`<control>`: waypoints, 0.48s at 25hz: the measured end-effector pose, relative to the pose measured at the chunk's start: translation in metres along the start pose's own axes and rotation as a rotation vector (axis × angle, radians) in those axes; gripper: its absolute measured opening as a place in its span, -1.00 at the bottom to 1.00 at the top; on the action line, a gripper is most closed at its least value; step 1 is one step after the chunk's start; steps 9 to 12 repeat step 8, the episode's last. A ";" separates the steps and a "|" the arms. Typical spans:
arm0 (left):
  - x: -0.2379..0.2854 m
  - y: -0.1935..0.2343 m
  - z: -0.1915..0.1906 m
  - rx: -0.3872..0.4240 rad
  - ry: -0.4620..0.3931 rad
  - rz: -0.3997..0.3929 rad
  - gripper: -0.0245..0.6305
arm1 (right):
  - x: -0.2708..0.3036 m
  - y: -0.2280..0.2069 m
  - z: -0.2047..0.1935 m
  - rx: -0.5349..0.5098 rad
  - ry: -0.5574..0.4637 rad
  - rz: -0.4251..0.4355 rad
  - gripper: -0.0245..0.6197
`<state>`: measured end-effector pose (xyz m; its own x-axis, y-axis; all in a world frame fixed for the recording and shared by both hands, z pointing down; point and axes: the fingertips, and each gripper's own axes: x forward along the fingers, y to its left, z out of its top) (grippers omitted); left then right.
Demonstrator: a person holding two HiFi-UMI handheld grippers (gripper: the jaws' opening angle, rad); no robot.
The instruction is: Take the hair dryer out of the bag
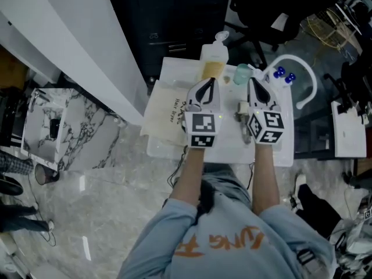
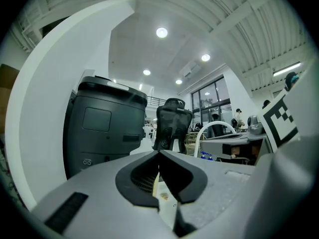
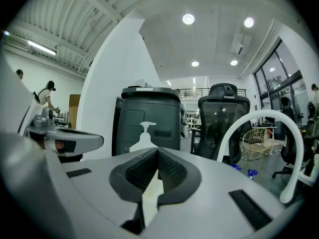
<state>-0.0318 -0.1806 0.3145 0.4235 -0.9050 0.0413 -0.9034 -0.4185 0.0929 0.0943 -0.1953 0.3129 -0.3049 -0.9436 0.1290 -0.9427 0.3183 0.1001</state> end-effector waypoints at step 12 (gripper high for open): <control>0.000 0.003 -0.005 -0.030 0.010 -0.010 -0.92 | 0.000 0.002 0.001 -0.024 0.006 0.015 -0.93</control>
